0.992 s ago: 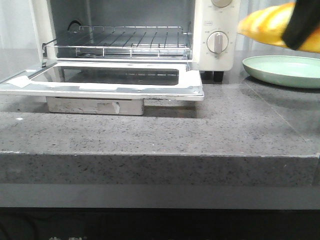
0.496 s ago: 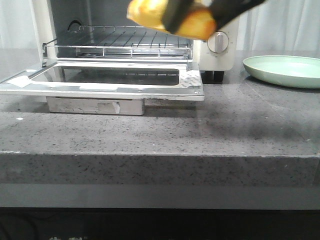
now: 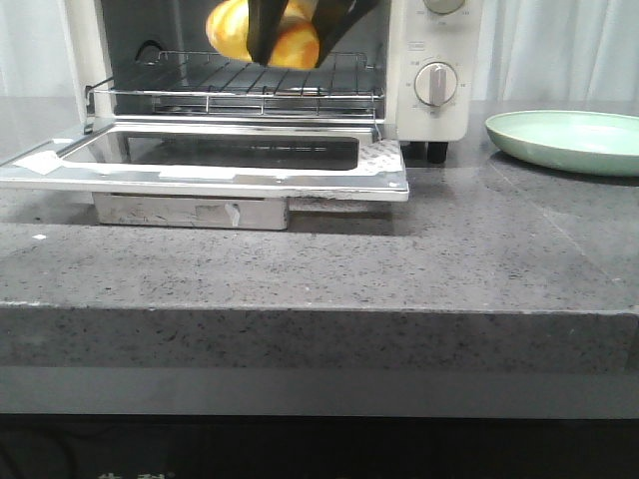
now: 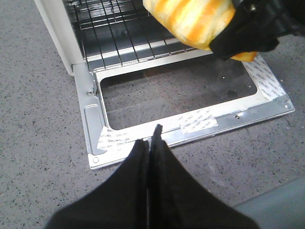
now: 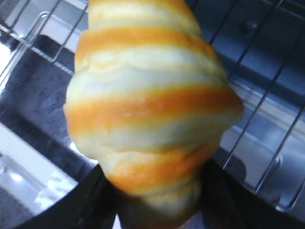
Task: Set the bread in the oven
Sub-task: 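Lower the bread onto the oven rack and open the right gripper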
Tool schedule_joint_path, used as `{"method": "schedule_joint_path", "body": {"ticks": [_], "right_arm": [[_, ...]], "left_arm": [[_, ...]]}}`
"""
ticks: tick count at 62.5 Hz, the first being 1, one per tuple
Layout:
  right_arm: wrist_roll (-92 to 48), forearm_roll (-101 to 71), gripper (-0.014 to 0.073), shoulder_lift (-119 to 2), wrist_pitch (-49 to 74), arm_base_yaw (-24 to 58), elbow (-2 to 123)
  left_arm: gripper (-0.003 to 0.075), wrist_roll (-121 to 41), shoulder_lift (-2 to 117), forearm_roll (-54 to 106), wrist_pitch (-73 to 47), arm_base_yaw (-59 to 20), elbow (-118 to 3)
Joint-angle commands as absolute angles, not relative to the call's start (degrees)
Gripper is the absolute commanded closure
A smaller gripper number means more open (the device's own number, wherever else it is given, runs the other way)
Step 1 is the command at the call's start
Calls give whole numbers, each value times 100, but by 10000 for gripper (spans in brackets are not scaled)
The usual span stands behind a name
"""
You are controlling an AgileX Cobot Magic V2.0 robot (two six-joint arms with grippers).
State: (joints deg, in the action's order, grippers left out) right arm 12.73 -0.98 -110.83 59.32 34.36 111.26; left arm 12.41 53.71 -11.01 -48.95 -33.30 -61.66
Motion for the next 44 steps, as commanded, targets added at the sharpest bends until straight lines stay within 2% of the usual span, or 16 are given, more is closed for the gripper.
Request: {"method": "schedule_joint_path", "body": {"ticks": [1,14,33,37,44], "right_arm": [[1306,358,547,-11151,5805,3436,11840],[1306,924,547,-11661,5677,3436,12539],[1299,966,539,-11745,5709,3436,12555],[1269,948,504,-11734,5736,3436,12555],[1264,844,309,-11727,5739,3436,12555]], "left_arm": [[738,1282,5300,-1154,-4532,-3349,-6323],[738,1282,5300,-1154,-4532,-3349,-6323],[738,1282,5300,-1154,-4532,-3349,-6323],[738,1282,5300,-1154,-4532,-3349,-6323],[738,1282,5300,-1161,-4532,-3349,-6323]]}}
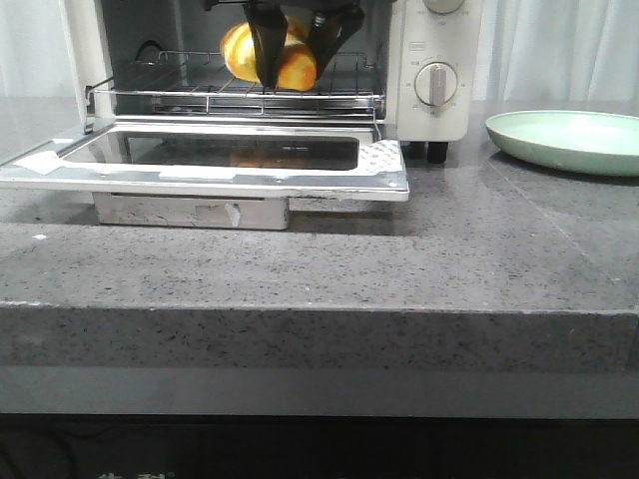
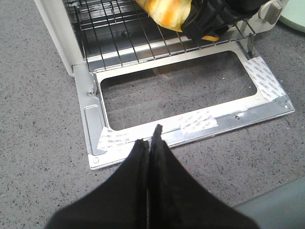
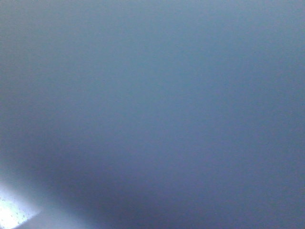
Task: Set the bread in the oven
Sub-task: 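Lower the bread onto the oven rack and open the right gripper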
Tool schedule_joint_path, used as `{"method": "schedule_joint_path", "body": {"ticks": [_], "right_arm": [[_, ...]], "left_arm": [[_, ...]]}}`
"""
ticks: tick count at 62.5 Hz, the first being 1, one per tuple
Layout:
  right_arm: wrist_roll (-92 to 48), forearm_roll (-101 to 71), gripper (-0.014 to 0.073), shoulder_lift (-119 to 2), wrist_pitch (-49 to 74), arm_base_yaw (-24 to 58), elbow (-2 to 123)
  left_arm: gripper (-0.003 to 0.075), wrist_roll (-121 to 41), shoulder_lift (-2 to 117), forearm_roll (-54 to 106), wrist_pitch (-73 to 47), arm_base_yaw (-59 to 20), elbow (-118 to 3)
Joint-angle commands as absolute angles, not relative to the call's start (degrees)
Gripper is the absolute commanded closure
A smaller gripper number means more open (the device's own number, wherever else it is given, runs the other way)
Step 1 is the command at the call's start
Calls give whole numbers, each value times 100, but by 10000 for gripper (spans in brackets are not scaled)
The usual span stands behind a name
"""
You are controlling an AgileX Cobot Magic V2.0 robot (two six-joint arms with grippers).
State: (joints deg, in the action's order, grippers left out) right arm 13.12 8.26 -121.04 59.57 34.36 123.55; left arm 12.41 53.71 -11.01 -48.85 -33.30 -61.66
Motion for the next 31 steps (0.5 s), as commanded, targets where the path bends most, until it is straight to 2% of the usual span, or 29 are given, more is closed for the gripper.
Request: {"method": "schedule_joint_path", "body": {"ticks": [1,7,13,31], "right_arm": [[1264,838,261,-11727,5739,3436,12555],[1269,767,97,-11727,5763,3436,12555],[1269,628,10,-11714,5882,3436,12555],[1429,438,10,-11506,6503,3436,12547]], "left_arm": [[738,1282,5300,-1169,-4532,-3349,-6323],[738,1282,5300,-1175,-4532,-3349,-6323],[738,1282,5300,-1175,-4532,-3349,-6323],[738,1282,5300,-1229,-4542,-3349,-6323]]}}
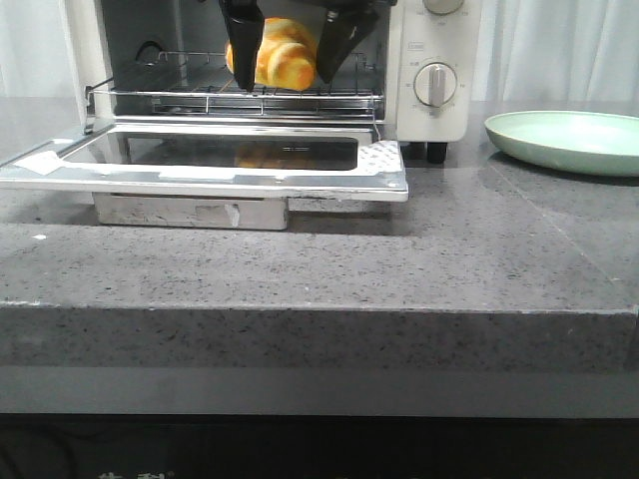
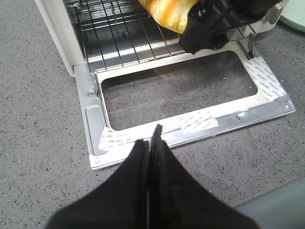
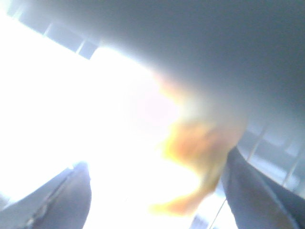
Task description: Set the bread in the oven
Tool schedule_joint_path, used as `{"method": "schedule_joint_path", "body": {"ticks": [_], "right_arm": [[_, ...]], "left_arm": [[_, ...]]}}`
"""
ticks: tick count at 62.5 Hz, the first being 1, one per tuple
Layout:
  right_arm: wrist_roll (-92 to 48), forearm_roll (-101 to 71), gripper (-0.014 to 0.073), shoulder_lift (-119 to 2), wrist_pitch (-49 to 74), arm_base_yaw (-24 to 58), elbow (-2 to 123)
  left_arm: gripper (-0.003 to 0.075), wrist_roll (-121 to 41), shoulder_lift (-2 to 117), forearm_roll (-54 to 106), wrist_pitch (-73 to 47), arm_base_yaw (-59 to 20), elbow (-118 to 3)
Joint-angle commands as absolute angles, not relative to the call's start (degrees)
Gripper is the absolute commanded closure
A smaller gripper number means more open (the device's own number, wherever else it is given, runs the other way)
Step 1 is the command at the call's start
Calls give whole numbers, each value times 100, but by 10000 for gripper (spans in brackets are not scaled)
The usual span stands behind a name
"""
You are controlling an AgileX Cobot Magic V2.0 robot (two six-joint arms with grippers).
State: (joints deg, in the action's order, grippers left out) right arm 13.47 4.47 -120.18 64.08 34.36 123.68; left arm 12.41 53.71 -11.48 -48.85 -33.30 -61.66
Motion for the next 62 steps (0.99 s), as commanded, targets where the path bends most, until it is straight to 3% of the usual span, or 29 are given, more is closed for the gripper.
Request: {"method": "schedule_joint_path", "body": {"ticks": [1,17,35,62], "right_arm": [[1429,438,10,-11478,6543,3436,12547],[1401,432,10,-10840,6667,3436,11892],[1217,430,10,-9186,5587,3338,9658],[1003,429,10,-6272,4514,2112,6613]], "left_arm": [[738,1282,5300,-1229,-4542,-3349,-6323],[738,1282,5300,-1307,-4542,-3349,-6323],[738,1282,5300,-1307,-4542,-3349,-6323],[738,1282,5300,-1307,-4542,-3349,-6323]]}}
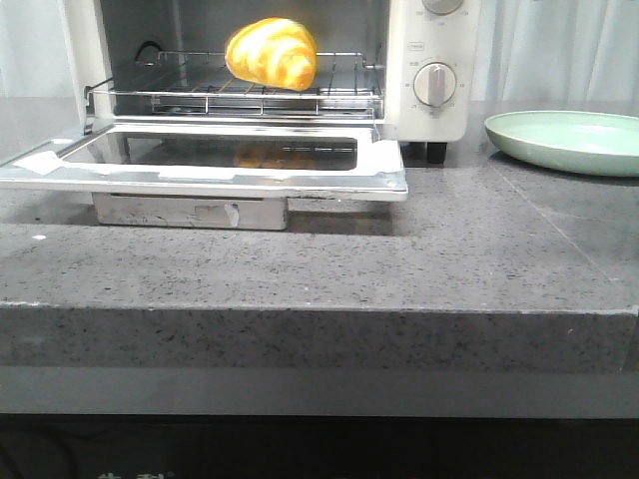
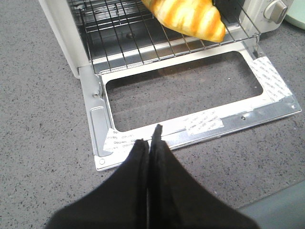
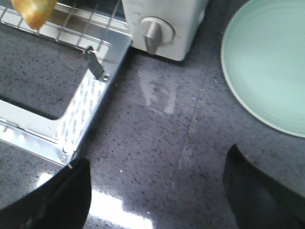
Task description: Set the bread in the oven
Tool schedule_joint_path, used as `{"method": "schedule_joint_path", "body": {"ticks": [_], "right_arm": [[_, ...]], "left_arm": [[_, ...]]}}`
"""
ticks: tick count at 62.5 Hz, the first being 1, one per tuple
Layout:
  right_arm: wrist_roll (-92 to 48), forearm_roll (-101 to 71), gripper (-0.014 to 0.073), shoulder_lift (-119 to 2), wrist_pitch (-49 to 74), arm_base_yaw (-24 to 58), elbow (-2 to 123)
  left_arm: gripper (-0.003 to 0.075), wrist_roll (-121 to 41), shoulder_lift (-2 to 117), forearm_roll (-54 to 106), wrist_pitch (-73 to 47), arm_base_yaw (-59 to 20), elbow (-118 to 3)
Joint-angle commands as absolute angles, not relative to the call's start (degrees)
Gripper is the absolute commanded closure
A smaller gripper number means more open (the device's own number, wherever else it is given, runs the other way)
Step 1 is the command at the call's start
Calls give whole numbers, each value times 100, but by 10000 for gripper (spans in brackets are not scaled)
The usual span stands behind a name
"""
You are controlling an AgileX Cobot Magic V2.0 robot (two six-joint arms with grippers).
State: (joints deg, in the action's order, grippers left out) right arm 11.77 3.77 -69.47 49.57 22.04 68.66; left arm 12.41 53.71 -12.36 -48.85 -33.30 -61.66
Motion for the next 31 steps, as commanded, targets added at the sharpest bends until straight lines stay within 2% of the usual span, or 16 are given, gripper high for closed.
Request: {"method": "schedule_joint_path", "body": {"ticks": [1,21,31], "right_arm": [[989,438,10,-6177,4510,2112,6550],[970,453,10,-4031,4570,2112,5230],[970,453,10,-3348,4689,2112,4870]], "left_arm": [[738,1282,5300,-1307,-4542,-3349,-6323],[738,1282,5300,-1307,-4542,-3349,-6323],[738,1282,5300,-1307,-4551,-3349,-6323]]}}
